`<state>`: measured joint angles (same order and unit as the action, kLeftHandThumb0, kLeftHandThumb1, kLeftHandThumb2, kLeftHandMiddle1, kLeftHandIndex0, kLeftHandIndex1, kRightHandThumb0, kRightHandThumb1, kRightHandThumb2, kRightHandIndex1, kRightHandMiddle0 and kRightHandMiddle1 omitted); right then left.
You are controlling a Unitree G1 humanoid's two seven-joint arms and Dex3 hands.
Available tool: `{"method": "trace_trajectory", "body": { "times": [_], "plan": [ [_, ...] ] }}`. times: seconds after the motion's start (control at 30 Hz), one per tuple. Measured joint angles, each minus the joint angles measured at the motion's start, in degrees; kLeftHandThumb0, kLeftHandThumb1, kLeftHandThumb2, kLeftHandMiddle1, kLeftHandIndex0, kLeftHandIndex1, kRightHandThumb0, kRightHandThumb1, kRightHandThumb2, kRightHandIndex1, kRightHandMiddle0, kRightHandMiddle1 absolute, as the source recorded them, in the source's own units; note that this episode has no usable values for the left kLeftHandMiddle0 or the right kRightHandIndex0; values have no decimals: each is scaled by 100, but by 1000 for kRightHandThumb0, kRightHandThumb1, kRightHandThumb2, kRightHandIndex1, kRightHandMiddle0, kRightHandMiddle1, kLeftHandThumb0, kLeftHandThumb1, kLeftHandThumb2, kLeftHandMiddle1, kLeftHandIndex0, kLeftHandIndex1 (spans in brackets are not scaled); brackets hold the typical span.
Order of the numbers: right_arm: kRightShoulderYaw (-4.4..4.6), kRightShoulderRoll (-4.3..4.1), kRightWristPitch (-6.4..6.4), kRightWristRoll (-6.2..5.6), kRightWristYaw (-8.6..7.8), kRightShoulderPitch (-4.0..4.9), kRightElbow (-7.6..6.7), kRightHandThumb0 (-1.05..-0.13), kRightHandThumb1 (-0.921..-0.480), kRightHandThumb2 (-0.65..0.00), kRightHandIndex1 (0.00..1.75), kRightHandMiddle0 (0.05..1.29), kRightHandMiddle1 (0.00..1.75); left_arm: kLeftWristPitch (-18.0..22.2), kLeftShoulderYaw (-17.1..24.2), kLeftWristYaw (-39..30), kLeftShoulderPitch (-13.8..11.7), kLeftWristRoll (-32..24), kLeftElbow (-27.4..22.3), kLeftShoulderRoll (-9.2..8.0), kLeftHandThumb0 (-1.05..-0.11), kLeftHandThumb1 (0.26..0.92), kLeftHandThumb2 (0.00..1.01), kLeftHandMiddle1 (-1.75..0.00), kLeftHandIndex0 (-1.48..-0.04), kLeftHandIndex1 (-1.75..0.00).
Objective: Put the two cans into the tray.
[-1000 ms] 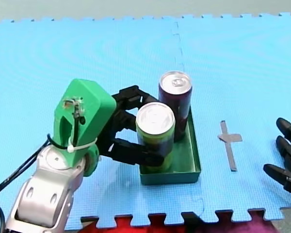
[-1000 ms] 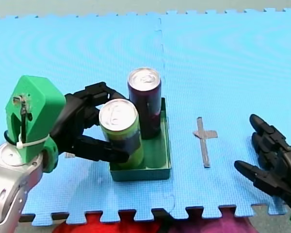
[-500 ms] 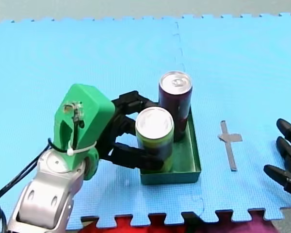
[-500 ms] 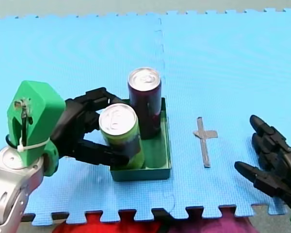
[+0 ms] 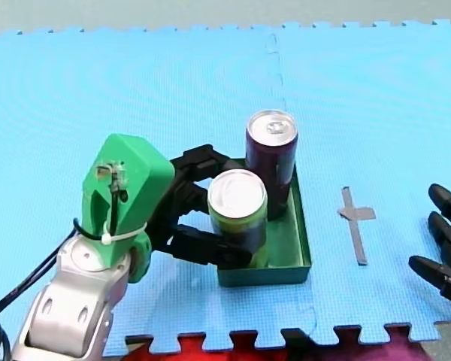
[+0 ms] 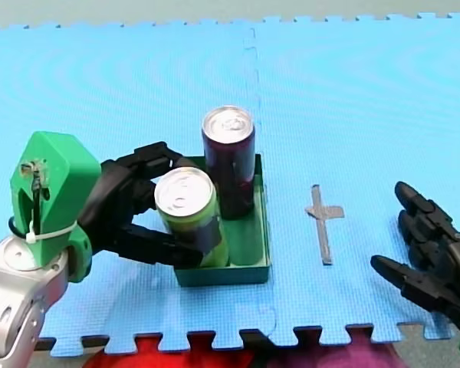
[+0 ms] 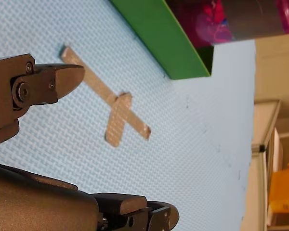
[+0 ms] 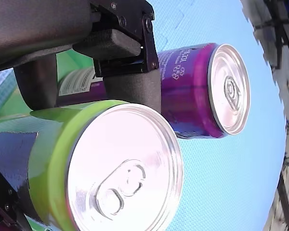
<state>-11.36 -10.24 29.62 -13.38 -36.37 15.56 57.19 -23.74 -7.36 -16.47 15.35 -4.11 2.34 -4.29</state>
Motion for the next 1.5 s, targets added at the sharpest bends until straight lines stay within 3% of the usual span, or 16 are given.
{"method": "trace_trajectory", "body": {
  "times": [0.97, 1.5],
  "plan": [
    [17, 49, -123, -18, 50, -138, -252, -1048, -921, -129, 0, 172, 0, -76, -161, 120, 8, 326, -187, -83, -218, 811, 4, -1746, -522, -1746],
    [45, 45, -149, -12, 93, -177, -315, -1048, -921, -135, 0, 165, 0, -224, -228, 125, 20, 418, -344, -117, -213, 812, 4, -1746, -526, -1746]
  ]
}}
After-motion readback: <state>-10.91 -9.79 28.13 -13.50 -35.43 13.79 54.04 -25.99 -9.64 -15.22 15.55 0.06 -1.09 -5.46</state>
